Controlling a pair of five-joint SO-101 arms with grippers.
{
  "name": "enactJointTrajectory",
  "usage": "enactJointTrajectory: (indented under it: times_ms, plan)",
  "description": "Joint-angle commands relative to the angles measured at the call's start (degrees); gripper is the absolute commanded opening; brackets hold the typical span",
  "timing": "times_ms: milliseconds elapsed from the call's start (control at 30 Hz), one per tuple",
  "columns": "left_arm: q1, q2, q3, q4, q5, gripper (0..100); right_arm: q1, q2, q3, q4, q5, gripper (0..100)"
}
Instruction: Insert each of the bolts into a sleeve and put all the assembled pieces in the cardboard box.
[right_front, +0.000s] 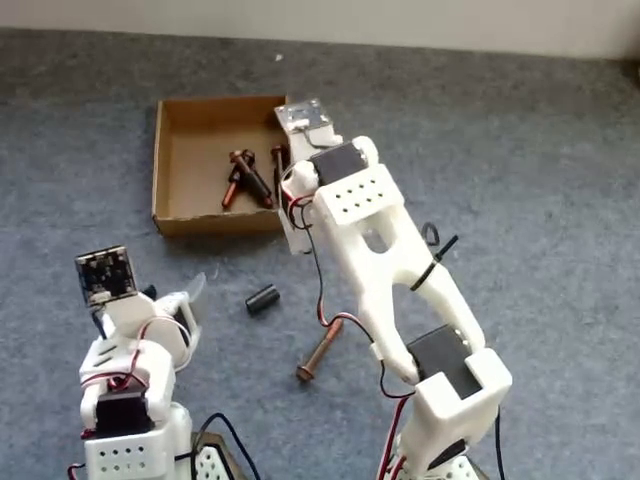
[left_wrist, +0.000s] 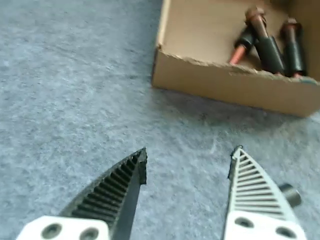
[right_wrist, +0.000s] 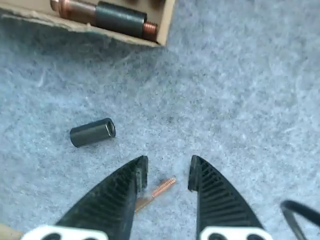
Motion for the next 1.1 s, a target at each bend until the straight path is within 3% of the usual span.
enactJointTrajectory:
  times_ms: [0,200,400,633,1067]
  plan:
    - [-4.26,-0.4,-0.4,-3.08,-0.35,28,-1.19,-0.75,-2.95,0.31,-7.03,12.8]
    - [-5.14,-0.4,-0.4,-3.16,-0.35,28,-6.64,-0.57,-0.13,-0.57,-17.41,12.8]
    - [-5.23,-0.4,-0.4,-3.08,-0.35,28,-10.68,-0.57,11.21,-14.2,-27.16,13.0]
    - [-5.23,-0.4,-0.4,-3.08,-0.35,28,-12.79,-0.57,20.79,-27.21,-31.3,13.1]
    - [-5.23,-0.4,-0.4,-3.08,-0.44,28,-16.04,8.66,21.76,-30.11,-32.97,13.2]
